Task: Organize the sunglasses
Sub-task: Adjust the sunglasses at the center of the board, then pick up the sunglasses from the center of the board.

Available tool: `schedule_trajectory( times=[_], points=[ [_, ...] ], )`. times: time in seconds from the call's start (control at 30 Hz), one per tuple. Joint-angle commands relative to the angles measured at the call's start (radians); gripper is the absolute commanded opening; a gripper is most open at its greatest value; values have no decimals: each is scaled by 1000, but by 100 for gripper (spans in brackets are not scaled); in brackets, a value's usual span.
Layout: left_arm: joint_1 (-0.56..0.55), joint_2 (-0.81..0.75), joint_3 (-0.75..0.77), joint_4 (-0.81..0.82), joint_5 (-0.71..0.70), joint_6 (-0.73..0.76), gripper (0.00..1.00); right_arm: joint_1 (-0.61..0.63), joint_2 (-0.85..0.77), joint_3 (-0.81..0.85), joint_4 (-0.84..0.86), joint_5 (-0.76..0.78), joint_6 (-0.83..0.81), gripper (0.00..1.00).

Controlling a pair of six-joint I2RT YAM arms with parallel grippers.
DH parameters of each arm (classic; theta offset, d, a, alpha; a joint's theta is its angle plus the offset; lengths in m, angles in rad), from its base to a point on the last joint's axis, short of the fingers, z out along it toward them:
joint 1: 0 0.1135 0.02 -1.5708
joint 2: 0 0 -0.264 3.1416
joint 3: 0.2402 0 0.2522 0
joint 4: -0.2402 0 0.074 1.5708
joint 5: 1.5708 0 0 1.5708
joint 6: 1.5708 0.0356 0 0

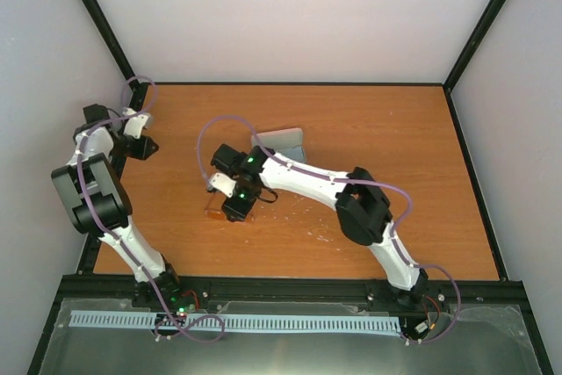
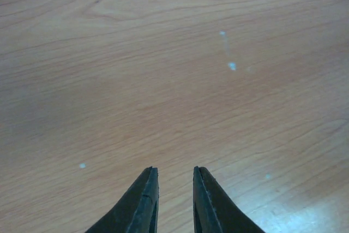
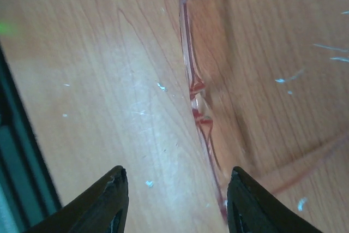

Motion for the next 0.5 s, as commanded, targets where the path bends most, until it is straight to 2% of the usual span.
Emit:
schedule_trajectory(
  times=[0.0,0.47],
  points=[
    [41,39,76,-47,40,9,20,20,101,93,-65,50,-129,50],
    [62,53,20,-9,41,39,20,55,218,177,-55,19,-131,49]
  ],
)
